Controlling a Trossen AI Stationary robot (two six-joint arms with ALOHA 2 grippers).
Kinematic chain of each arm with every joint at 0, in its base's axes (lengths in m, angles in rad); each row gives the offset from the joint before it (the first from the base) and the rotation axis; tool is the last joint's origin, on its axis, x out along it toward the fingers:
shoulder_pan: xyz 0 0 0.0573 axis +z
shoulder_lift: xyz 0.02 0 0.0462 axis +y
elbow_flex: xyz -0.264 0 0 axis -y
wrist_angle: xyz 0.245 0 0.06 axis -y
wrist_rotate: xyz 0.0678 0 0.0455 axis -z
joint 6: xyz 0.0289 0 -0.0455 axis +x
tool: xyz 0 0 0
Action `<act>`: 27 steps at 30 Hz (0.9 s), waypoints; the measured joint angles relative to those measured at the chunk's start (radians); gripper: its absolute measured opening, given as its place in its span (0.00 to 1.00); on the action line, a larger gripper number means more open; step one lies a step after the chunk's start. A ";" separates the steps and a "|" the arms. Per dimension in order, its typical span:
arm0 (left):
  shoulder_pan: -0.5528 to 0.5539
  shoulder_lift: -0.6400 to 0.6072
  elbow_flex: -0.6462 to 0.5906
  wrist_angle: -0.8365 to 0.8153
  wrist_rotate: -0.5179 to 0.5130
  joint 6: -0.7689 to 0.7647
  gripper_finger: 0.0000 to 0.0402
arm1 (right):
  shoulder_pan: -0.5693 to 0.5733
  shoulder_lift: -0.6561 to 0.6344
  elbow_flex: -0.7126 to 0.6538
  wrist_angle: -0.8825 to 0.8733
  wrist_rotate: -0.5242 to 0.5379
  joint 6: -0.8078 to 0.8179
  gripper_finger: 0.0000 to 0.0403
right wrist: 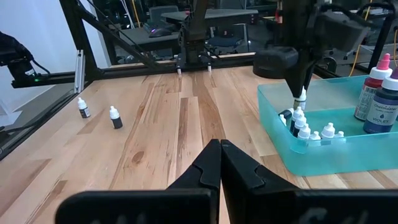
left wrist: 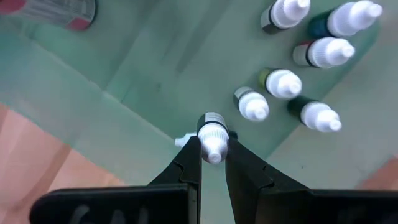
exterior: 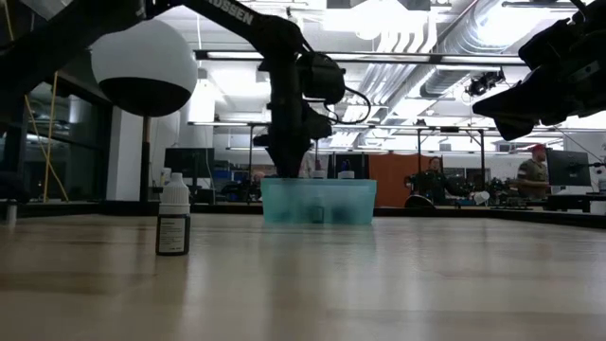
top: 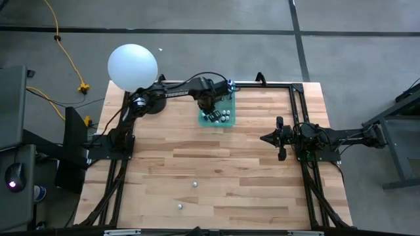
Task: Pick & Place food coloring
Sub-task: Put the green food coloring bottle into the light blue bin
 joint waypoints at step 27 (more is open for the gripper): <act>0.000 0.046 -0.002 0.042 0.043 -0.024 0.12 | 0.000 0.000 0.000 0.000 0.000 0.000 0.00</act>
